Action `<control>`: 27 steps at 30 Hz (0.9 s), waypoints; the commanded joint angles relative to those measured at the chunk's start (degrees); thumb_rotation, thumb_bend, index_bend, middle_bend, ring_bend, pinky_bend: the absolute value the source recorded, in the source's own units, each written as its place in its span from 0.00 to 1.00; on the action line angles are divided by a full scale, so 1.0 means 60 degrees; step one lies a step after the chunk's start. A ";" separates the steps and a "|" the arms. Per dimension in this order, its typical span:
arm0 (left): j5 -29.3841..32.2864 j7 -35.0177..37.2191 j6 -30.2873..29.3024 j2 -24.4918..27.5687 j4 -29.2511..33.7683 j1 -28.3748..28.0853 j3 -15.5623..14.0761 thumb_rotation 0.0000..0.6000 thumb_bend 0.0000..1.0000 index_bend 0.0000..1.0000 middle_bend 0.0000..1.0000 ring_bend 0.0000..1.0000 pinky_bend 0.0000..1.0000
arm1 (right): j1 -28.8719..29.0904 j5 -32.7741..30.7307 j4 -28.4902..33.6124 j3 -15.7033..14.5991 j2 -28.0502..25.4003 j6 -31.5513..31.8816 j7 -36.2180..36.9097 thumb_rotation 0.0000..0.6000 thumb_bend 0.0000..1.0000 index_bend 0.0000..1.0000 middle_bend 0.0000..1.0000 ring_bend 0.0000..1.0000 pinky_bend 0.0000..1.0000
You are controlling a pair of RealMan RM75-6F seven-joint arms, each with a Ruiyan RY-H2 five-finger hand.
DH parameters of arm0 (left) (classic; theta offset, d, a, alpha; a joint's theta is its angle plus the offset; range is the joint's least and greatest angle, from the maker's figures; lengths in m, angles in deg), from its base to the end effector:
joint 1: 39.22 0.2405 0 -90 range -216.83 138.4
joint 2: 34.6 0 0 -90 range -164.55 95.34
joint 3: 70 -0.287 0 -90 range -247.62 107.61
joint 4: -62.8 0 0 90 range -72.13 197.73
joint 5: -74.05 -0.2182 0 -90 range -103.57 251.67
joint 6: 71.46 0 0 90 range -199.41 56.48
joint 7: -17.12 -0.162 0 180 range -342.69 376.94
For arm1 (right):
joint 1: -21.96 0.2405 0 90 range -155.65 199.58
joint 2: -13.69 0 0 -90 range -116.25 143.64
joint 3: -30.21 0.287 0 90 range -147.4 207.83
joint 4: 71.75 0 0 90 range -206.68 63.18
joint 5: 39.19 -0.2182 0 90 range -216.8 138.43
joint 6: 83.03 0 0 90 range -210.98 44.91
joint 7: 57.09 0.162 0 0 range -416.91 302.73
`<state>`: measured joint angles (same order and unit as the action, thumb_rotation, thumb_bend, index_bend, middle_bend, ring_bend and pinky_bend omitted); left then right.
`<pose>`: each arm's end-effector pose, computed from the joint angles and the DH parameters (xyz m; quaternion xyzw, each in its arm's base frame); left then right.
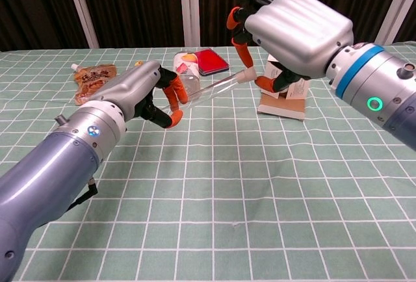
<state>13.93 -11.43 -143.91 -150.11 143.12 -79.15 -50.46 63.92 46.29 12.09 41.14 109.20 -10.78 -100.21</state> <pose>-0.0843 0.3444 -0.1076 -0.6021 -0.4657 -0.4764 0.4400 -0.0916 -0.3530 -0.0207 0.7448 -0.0704 0.4422 0.4947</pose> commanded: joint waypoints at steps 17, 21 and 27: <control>-0.0102 0.0146 0.0028 -0.0035 -0.0087 -0.0024 -0.0026 1.00 0.72 0.49 0.50 0.12 0.02 | -0.0050 0.0022 0.0081 0.0000 0.0025 -0.0045 -0.0059 1.00 0.36 0.43 0.21 0.01 0.00; -0.0126 0.0207 0.0022 -0.0009 -0.0137 -0.0015 -0.0004 1.00 0.72 0.49 0.50 0.13 0.02 | -0.0082 -0.0103 0.0194 -0.0005 -0.0074 -0.0152 -0.0197 1.00 0.36 0.13 0.11 0.00 0.00; -0.0198 0.0330 0.0021 -0.0007 -0.0178 0.0012 -0.0043 1.00 0.72 0.49 0.50 0.13 0.02 | -0.0141 -0.0235 0.0368 -0.0016 -0.0116 -0.0204 -0.0311 1.00 0.36 0.00 0.02 0.00 0.00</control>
<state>12.77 -9.47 -143.77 -150.15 142.06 -79.09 -50.69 63.12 44.95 14.24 41.03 108.51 -11.98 -102.02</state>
